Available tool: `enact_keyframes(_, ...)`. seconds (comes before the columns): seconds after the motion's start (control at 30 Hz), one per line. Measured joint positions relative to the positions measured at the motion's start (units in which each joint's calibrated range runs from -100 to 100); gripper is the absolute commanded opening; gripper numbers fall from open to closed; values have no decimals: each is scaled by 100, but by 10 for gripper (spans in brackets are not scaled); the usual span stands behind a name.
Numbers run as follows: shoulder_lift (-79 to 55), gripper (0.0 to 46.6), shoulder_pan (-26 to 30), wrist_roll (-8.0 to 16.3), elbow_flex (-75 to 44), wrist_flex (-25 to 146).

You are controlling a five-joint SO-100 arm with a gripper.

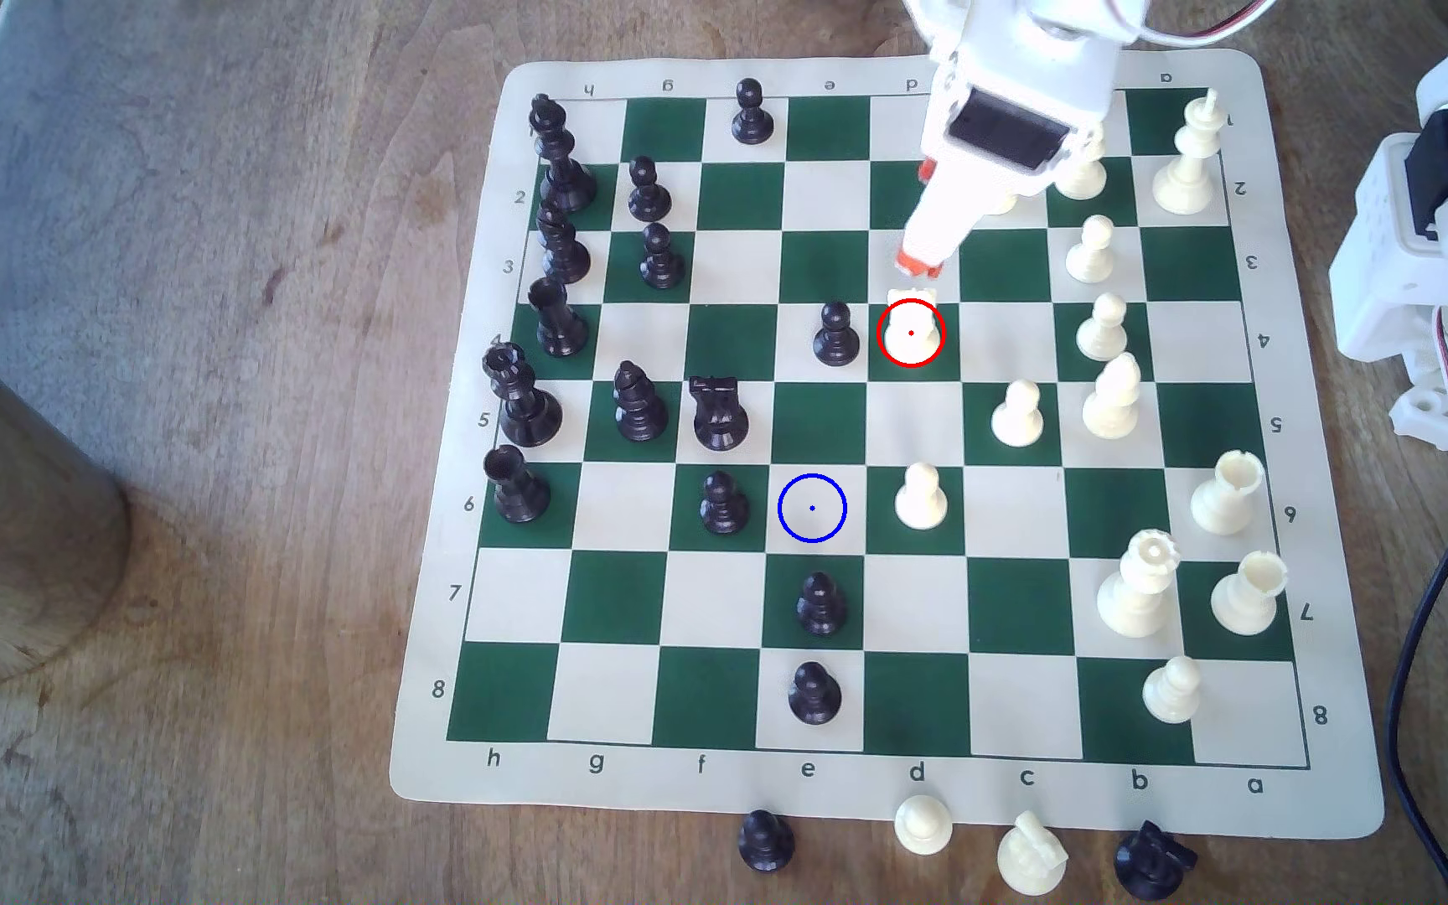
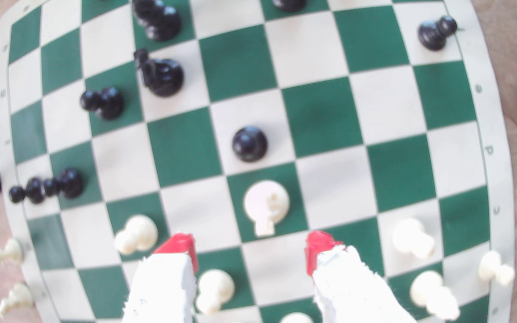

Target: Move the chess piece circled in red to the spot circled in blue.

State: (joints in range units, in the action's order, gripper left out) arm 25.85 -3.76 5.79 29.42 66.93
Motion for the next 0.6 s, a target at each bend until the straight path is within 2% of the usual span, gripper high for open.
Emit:
enact_keyframes(0.27, -126, 192, 0, -230, 660, -574)
enact_keyframes(0.6, -545, 158, 0, -234, 831, -1052)
